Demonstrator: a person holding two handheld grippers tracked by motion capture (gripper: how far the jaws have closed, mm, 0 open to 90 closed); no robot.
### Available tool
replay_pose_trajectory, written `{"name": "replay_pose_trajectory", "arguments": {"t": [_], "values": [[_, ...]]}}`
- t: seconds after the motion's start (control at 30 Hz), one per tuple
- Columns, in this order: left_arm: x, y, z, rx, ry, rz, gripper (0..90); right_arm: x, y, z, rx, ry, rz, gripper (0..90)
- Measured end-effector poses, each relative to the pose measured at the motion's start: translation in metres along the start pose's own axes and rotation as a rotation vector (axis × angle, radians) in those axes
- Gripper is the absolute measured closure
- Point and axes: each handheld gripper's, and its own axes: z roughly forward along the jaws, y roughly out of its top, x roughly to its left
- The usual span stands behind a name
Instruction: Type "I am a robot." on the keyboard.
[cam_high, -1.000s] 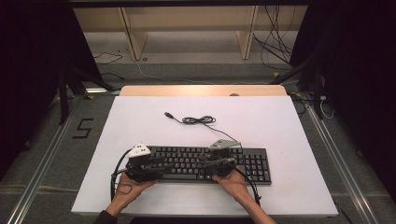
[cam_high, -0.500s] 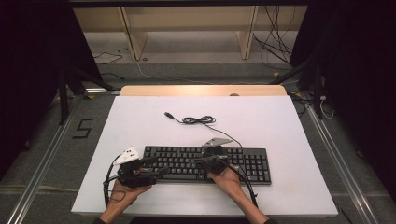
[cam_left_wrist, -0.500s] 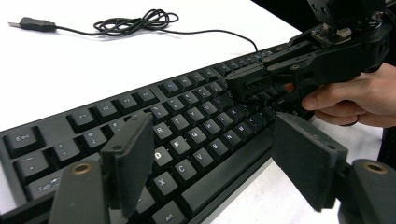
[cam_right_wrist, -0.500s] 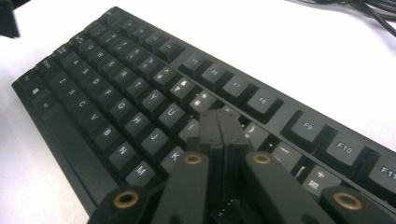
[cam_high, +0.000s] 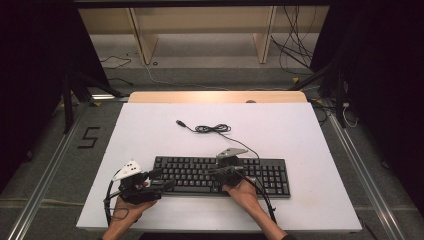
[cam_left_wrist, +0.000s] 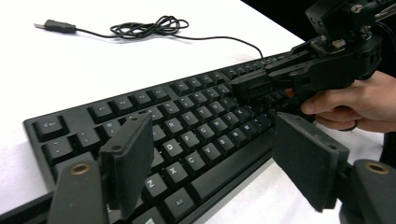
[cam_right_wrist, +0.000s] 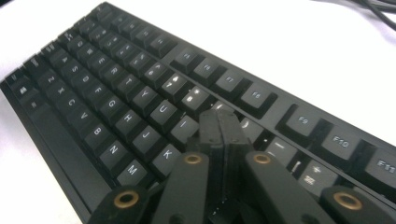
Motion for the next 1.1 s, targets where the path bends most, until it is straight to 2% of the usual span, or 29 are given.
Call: {"name": "replay_pose_trajectory", "arguments": {"t": [0.17,0.23,0.37,0.43,0.63,0.7,0.83,0.93,1.1], "values": [[0.001,-0.002,-0.002,-0.013,0.01,-0.007,27.6,-0.001,0.003,-0.011,-0.062,0.056,0.027,72.8],[0.001,-0.002,-0.003,-0.02,0.011,-0.01,27.5,0.0,0.003,-0.015,-0.078,0.098,0.036,63.4],[0.002,-0.003,-0.006,-0.027,0.022,-0.019,27.1,0.006,0.005,-0.018,-0.081,0.136,0.012,48.0],[0.003,-0.003,-0.008,-0.032,0.028,-0.024,26.9,0.01,0.006,-0.019,-0.08,0.157,0.0,43.3],[0.006,-0.004,-0.012,-0.044,0.038,-0.037,26.8,0.022,0.008,-0.017,-0.077,0.21,-0.027,38.1],[0.007,-0.004,-0.013,-0.045,0.04,-0.039,26.8,0.025,0.008,-0.016,-0.074,0.218,-0.037,41.8],[0.007,-0.005,-0.015,-0.048,0.042,-0.043,26.8,0.031,0.008,-0.014,-0.072,0.209,-0.061,62.6],[0.007,-0.005,-0.016,-0.052,0.044,-0.049,26.8,0.034,0.008,-0.011,-0.061,0.205,-0.07,74.5],[0.007,-0.005,-0.016,-0.054,0.042,-0.05,26.8,0.04,0.008,-0.004,-0.038,0.201,-0.088,87.8]]}}
